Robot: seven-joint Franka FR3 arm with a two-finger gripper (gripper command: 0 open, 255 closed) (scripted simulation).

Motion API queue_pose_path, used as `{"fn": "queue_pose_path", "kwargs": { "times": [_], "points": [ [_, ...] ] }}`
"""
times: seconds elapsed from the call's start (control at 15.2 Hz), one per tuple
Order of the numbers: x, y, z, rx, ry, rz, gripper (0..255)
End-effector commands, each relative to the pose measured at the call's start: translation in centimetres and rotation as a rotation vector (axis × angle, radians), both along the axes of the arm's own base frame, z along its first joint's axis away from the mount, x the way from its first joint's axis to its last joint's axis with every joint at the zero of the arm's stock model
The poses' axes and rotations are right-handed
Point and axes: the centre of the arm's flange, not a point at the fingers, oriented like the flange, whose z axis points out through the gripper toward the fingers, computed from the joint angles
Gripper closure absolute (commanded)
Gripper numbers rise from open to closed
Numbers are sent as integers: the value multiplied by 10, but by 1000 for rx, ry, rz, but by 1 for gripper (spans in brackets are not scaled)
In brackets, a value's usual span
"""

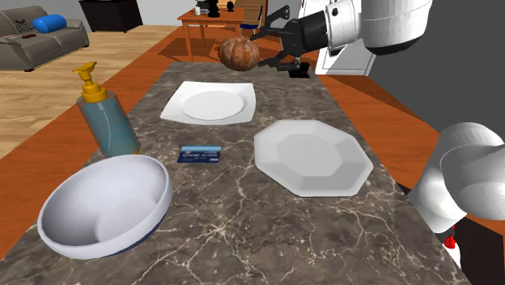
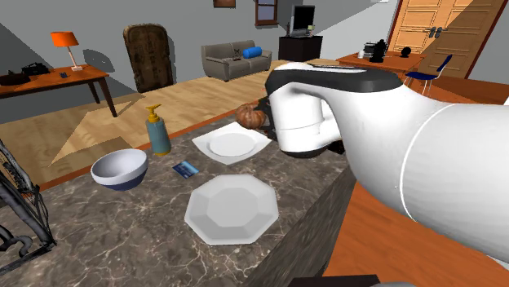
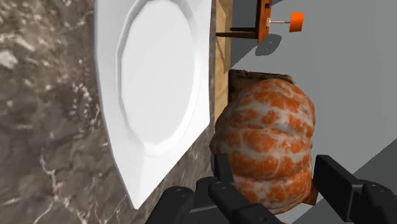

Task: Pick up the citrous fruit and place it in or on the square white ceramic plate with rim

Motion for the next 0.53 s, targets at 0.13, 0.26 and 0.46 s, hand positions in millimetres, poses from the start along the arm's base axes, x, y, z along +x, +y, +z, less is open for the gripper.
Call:
{"fn": "queue_pose_path", "kwargs": {
  "times": [0.13,0.26,0.46],
  "points": [
    [24,48,2,2,0,-1,255],
    [39,76,4,2,0,-1,255],
    [39,76,-12,2,0,-1,255]
  ]
}}
